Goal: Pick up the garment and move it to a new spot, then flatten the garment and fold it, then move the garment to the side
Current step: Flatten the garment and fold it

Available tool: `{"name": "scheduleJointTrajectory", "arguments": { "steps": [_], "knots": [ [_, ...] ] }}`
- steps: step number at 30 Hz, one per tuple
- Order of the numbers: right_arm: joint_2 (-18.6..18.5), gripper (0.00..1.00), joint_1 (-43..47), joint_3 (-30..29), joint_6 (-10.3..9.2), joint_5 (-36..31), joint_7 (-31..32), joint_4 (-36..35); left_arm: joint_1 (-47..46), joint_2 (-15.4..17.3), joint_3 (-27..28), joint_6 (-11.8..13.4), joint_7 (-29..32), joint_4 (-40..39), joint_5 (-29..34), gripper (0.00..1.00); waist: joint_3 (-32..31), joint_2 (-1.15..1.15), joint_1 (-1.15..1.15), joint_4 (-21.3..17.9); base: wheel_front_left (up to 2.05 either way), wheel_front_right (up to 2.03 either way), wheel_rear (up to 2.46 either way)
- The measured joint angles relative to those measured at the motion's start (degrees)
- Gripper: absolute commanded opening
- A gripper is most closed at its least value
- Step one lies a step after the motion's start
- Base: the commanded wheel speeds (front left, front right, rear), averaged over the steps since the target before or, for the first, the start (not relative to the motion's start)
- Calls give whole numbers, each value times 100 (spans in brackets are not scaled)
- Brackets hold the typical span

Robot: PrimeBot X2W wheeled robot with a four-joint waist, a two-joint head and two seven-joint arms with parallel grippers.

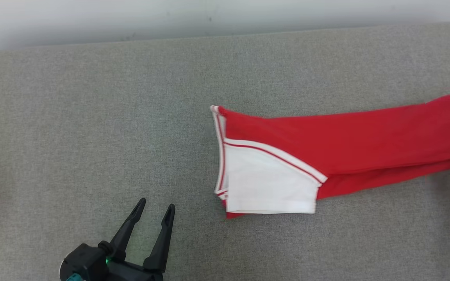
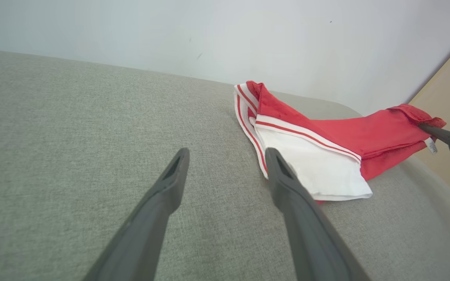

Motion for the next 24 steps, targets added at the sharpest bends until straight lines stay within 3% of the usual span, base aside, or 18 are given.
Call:
{"name": "scheduleJointTrajectory", "arguments": {
  "steps": [12, 18, 24],
  "knots": [
    [9, 0, 107, 613, -1, 223, -3, -1106, 4, -85, -86, -8, 32, 189, -49, 100, -237, 0, 0, 18, 0, 0, 0],
    [204, 0, 308, 873, -1, 355, 355, -1864, 69, -167, -118, -12, 22, 264, -81, 100, -477, 0, 0, 36, 0, 0, 0],
    [637, 0, 420, 995, -1, 243, 693, -2270, 123, -240, -168, -58, 0, 368, -156, 100, -644, 0, -1, 125, 0, 0, 0]
  ]
}}
